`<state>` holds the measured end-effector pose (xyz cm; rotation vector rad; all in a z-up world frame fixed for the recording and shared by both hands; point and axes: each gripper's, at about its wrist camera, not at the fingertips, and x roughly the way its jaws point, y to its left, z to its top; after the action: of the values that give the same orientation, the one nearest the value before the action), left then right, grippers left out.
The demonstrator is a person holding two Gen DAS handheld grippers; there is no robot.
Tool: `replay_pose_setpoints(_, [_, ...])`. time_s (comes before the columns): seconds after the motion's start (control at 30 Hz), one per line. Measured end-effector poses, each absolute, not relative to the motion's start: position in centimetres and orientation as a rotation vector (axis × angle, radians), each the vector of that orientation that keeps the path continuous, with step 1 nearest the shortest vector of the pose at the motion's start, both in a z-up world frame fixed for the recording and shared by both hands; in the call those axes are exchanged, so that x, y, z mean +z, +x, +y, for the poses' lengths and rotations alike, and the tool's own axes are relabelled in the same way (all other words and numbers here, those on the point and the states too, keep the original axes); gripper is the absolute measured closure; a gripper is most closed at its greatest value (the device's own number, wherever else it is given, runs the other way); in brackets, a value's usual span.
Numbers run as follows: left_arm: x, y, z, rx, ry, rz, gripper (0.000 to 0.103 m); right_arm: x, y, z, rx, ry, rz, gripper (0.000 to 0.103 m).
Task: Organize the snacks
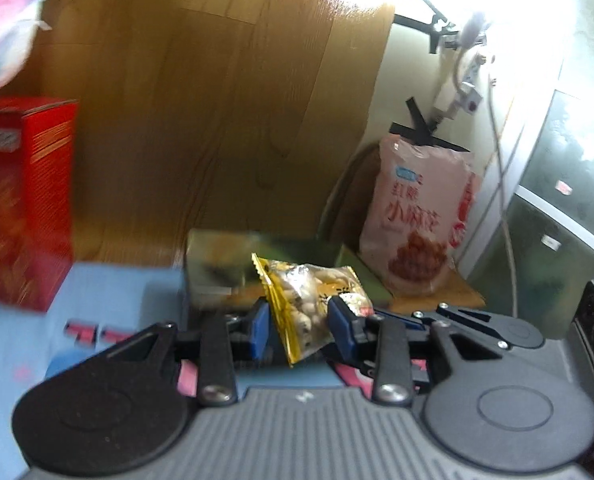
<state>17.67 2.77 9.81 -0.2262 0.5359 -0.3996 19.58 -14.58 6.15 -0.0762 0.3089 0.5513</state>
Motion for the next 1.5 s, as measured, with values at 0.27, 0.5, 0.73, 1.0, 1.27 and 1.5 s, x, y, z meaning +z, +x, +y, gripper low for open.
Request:
replay_pose_setpoints(0.27, [7.4, 25.5, -0.8, -0.386, -0.206, 0.602, 0.063, 4.7, 25.6, -17.1, 0.404, -0.068, 0.363, 0.068])
replay_pose_setpoints(0.5, [6.0, 26.0, -1.0, -0.364, -0.207, 0.656, 0.057, 4.0, 24.0, -20.6, 0.307, 0.021, 0.328, 0.045])
replay_pose_setpoints(0.73, [7.7, 19.0, 6.4, -0.284, -0.306, 0.567, 0.049, 3.7, 18.5, -21.2, 0.361, 0.14, 0.284, 0.015])
replay_pose_setpoints(1.0, [2.5, 10.2, 12.7, -0.139, -0.404, 0.641, 0.049, 3.2, 18.2, -13.5, 0.621, -0.005, 0.507, 0.027])
replay_pose_setpoints(1.27, [1.7, 6.7, 13.1, -0.17, -0.443, 0.64, 0.049, 0.9, 22.4, -8.4, 0.607, -0.191, 0.723, 0.077])
replay_pose_setpoints(1.5, [2.4, 4.1, 14.4, -0.171, -0.489, 0.591, 0.049, 5.1, 17.4, -7.9, 0.712, -0.15, 0.563, 0.079])
